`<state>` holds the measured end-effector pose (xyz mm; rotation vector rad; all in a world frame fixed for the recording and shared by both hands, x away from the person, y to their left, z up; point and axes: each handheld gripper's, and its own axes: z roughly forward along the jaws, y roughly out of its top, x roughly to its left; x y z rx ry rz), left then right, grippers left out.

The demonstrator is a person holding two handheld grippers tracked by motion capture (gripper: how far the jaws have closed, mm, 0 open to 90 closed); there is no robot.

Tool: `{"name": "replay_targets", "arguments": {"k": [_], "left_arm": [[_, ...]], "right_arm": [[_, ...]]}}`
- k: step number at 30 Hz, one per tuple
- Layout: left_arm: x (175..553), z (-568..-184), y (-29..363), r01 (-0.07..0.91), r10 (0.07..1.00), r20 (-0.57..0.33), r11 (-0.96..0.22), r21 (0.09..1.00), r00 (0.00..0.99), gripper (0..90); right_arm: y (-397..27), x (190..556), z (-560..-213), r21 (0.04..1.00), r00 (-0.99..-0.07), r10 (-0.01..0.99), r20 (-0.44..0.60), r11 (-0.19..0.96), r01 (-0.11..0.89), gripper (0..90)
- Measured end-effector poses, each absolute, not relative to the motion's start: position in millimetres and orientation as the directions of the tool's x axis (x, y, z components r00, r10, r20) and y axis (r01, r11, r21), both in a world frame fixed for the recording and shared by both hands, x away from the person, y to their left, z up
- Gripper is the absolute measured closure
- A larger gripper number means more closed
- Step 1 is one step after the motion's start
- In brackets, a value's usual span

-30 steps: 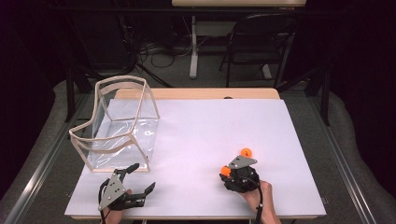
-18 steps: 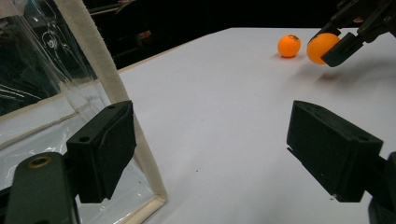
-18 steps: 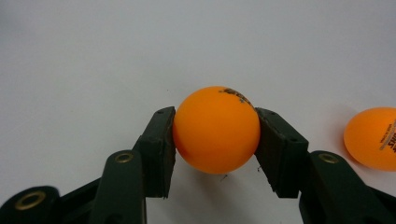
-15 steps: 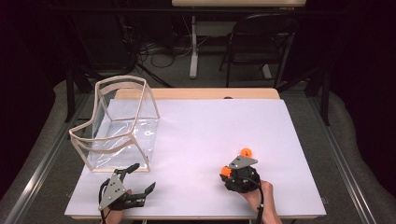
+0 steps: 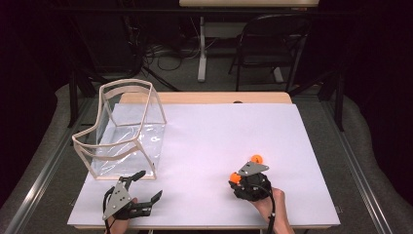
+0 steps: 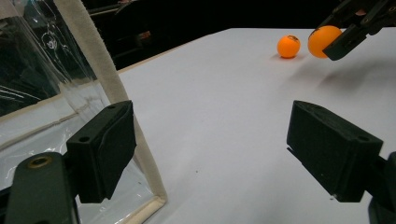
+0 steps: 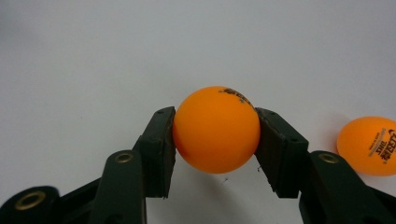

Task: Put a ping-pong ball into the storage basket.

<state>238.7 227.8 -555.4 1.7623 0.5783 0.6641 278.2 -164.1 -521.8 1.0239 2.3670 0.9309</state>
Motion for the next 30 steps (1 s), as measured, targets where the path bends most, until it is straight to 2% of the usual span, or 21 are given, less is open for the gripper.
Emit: {"name": "replay_targets", "arguments": {"k": [30], "left_arm": [[239,-556,227,0.059,0.673,0.142,-0.266,0.962,0.725,16.0]], "right_arm": [[-154,284,-500,0.747,-0.666,0.74,-0.096,0.496,0.443,50.6]]}}
